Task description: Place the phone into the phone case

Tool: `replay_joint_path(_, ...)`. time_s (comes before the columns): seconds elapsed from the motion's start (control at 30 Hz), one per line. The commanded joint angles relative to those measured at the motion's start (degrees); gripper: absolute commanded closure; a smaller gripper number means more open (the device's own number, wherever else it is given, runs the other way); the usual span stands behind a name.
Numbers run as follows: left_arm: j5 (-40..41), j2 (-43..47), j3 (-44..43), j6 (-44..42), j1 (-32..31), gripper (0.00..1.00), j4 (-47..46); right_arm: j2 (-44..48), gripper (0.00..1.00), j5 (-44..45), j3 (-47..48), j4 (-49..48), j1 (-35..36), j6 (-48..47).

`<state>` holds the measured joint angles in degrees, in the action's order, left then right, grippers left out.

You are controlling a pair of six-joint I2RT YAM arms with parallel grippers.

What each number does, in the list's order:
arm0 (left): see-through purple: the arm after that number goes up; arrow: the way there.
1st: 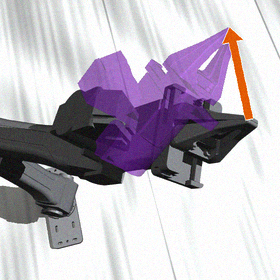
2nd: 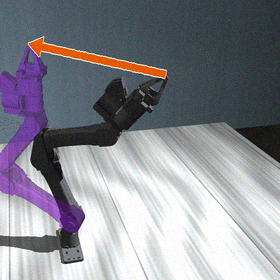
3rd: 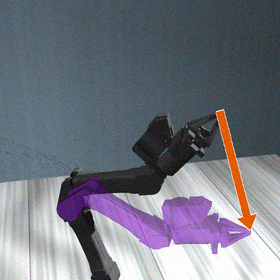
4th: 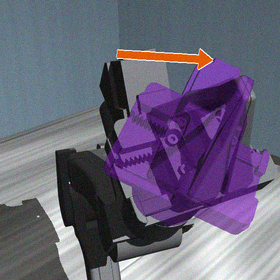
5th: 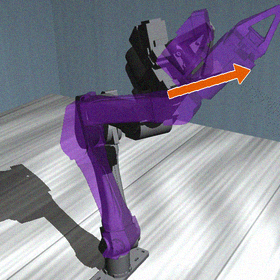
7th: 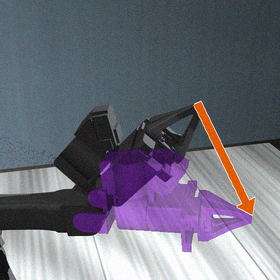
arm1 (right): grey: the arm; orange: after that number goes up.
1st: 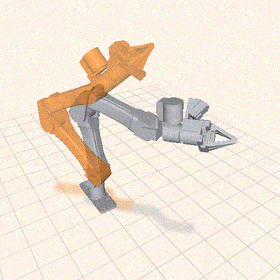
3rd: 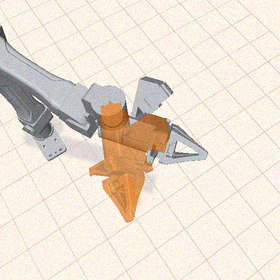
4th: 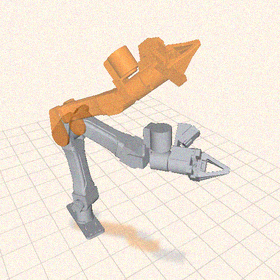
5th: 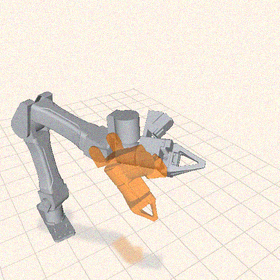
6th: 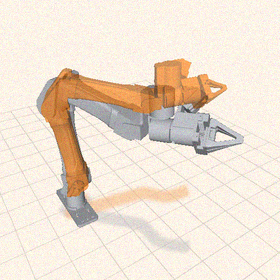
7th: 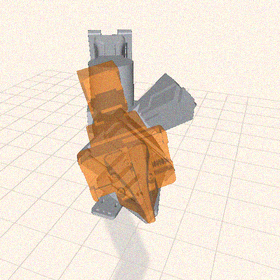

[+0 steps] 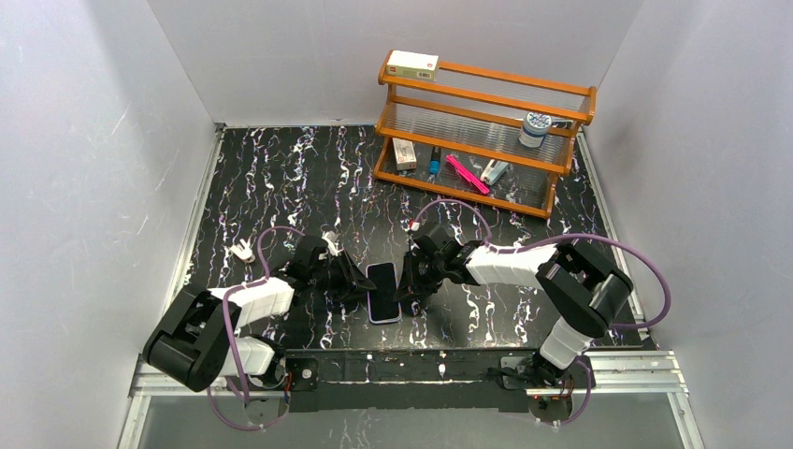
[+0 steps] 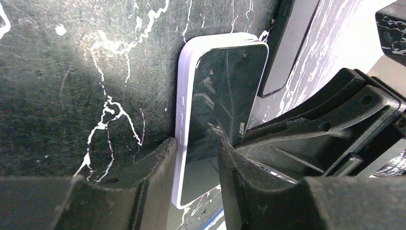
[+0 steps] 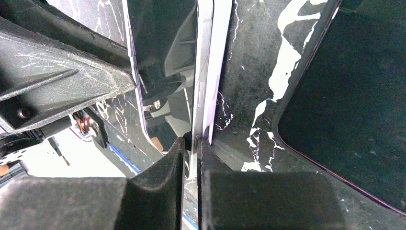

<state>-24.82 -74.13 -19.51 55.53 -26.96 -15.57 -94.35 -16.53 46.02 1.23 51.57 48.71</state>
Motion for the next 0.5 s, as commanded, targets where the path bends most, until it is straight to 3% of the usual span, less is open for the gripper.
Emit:
replay_joint_path(0.0, -0.16, 0.99, -0.63, -1.43, -0.55, 0.69, 3.45, -0.05, 0.87, 2.26, -0.59, -4.10, 1.12, 0.88)
replay_joint_path(0.07, -0.03, 1.06, -1.06, -1.91, -0.55, 0.69, 4.09, 1.45, 0.81, 2.98, -0.79, -3.08, 1.16, 1.12)
replay_joint_path(0.3, 0.73, 1.32, -1.32, -2.43, -0.55, 0.69, 5.38, 6.88, 0.46, 5.37, -1.72, -1.32, 1.07, 2.92)
replay_joint_path(0.47, 0.73, 0.07, -1.16, -2.37, -0.55, 0.68, 5.38, 6.18, 0.35, 5.49, -2.81, -2.39, 0.99, 3.50)
